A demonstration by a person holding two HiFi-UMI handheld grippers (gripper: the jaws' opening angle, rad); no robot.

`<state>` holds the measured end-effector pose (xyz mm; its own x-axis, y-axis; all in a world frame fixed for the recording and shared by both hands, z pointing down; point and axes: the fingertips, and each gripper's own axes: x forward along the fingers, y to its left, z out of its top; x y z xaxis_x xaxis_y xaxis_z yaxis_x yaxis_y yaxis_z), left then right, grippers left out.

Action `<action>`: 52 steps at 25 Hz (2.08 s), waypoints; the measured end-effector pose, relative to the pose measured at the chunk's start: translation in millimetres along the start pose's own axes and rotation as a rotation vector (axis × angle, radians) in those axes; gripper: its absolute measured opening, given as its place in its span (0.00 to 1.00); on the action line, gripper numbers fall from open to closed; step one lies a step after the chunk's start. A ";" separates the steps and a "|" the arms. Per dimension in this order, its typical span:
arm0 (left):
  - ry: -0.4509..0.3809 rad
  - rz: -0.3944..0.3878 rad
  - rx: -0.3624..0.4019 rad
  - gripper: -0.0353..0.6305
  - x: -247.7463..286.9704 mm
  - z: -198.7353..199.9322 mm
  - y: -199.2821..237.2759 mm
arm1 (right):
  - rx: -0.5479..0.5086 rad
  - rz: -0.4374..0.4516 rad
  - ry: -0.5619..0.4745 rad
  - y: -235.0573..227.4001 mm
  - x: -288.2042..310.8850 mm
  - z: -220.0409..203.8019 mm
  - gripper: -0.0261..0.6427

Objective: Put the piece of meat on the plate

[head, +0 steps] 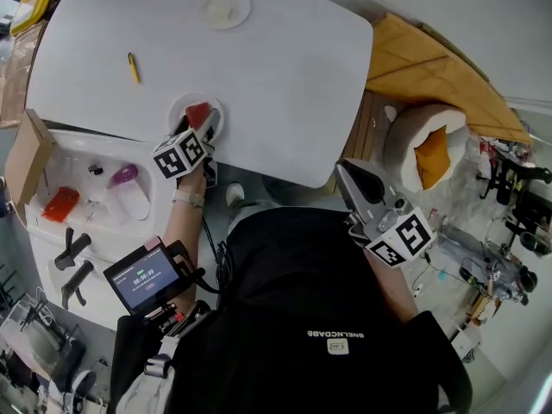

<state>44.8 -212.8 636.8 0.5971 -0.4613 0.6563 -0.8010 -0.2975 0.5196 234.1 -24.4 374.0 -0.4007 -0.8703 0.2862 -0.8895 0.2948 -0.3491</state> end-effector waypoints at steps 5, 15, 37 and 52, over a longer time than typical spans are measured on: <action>-0.010 0.000 0.002 0.65 -1.5 2.8 4.2 | 0.002 -0.001 -0.007 -0.4 0.1 0.9 0.05; -0.066 0.008 0.036 0.65 -29.6 20.7 6.4 | 0.013 0.050 -0.007 16.4 12.6 0.8 0.05; -0.318 -0.081 0.181 0.19 -153.9 52.5 -55.3 | 0.098 0.304 -0.003 68.0 68.8 11.3 0.05; -0.449 -0.160 0.116 0.08 -222.2 50.3 -68.4 | 0.087 0.486 0.045 119.9 125.1 1.6 0.05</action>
<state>-35.3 -132.0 428.0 0.6553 -0.7096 0.2591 -0.7157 -0.4735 0.5133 77.6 -98.6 366.6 -0.7754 -0.6220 0.1091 -0.5766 0.6269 -0.5240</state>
